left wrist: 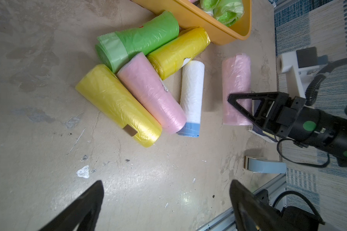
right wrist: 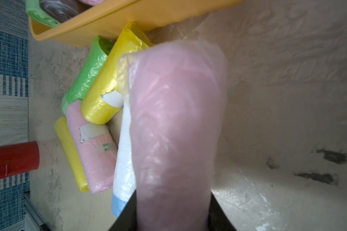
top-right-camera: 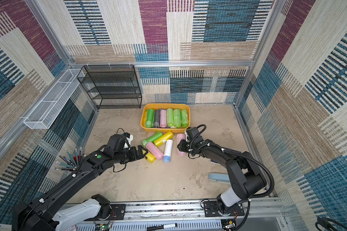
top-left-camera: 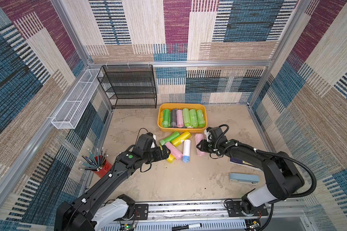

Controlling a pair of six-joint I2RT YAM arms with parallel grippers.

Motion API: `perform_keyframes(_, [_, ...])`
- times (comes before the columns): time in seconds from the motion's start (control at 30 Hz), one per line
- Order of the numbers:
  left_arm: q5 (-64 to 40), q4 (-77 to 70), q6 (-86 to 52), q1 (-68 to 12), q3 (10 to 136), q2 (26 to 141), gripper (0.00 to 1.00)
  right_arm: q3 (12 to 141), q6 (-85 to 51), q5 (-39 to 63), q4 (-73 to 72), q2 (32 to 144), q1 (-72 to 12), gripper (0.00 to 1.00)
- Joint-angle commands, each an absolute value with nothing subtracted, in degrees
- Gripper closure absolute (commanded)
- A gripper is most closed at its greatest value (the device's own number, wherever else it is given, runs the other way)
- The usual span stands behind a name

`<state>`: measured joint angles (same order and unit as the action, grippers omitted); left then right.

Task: Put the roll of trash bags into the storage box
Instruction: Pick up the roll of trash bags from the center of the board.

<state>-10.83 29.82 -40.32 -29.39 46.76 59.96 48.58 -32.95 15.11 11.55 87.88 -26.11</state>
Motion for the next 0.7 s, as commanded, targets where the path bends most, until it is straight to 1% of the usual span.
perform_keyframes(0.0, [-10.8,30.0,-40.1,-29.4,46.6,59.4,0.02,49.1,-34.3,17.4,8.1,87.2,-26.0,0.63])
perform_keyframes(0.27, [-11.1,30.2,-39.9,-29.4,47.5,59.9,0.02,51.4,-35.0,20.3,8.2,86.5,-25.7,0.64])
perform_keyframes(0.67, [-11.4,30.2,-39.7,-29.4,48.2,60.6,0.02,55.8,-37.5,25.8,6.2,84.3,-23.8,0.67])
